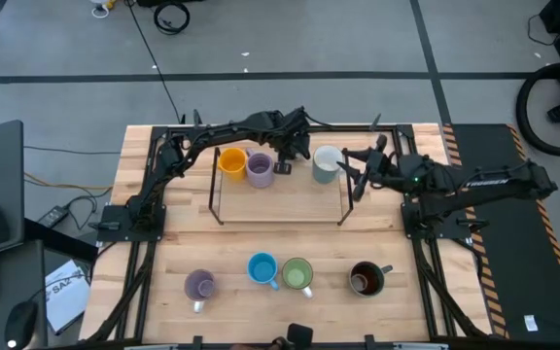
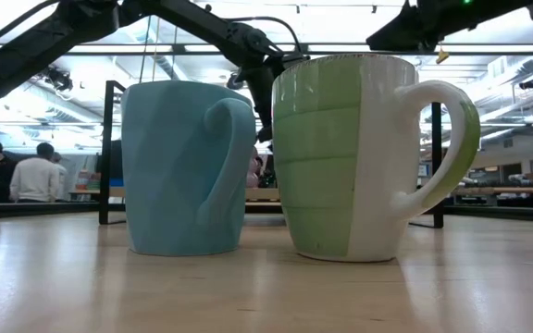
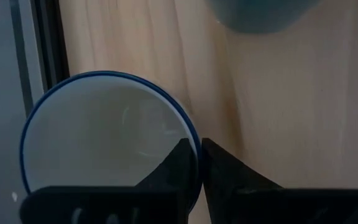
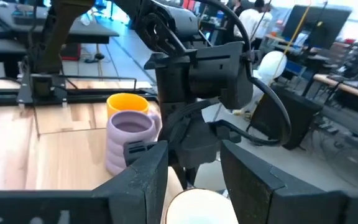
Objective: Place coffee mugs
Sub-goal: Put the blue white mug onto the shelf
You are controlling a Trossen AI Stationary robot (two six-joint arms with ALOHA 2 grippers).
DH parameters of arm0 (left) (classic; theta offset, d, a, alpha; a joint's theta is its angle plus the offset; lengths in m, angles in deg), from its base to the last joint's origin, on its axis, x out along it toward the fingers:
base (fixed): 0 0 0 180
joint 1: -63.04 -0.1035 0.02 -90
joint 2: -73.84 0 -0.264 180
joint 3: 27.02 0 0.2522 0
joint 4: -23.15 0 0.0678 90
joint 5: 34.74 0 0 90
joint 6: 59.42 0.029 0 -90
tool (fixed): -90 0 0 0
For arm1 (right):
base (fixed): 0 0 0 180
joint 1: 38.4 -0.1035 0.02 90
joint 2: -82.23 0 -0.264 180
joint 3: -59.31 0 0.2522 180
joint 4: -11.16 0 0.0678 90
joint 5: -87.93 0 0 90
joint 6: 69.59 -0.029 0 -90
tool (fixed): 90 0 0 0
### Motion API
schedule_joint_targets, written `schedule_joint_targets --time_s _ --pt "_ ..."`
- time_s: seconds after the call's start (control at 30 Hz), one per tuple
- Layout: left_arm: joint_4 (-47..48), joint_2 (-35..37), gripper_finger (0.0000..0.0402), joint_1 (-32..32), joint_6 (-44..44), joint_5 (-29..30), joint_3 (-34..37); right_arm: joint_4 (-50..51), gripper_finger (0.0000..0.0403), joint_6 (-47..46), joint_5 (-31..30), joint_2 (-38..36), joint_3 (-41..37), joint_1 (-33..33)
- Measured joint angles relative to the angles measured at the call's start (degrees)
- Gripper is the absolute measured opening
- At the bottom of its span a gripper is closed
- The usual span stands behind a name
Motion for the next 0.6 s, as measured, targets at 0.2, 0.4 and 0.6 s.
schedule_joint_targets --time_s 0.2,0.4,0.6 --pt "1.51 0.3 0.003 -0.43 -0.1 2.71 -1.13 -1.51 0.0154 0.79 -5.24 -0.28 -1.48 -3.75" --pt "2.92 0.56 0.003 -0.52 -0.03 2.95 -1.22 -0.25 0.0154 1.21 -10.1 -0.42 -1.61 -7.47" --pt "3.79 2.91 0.003 -0.8 0.09 2.62 -1.22 1.35 0.0154 3.35 -17.59 -1.27 -1.63 -10.74"
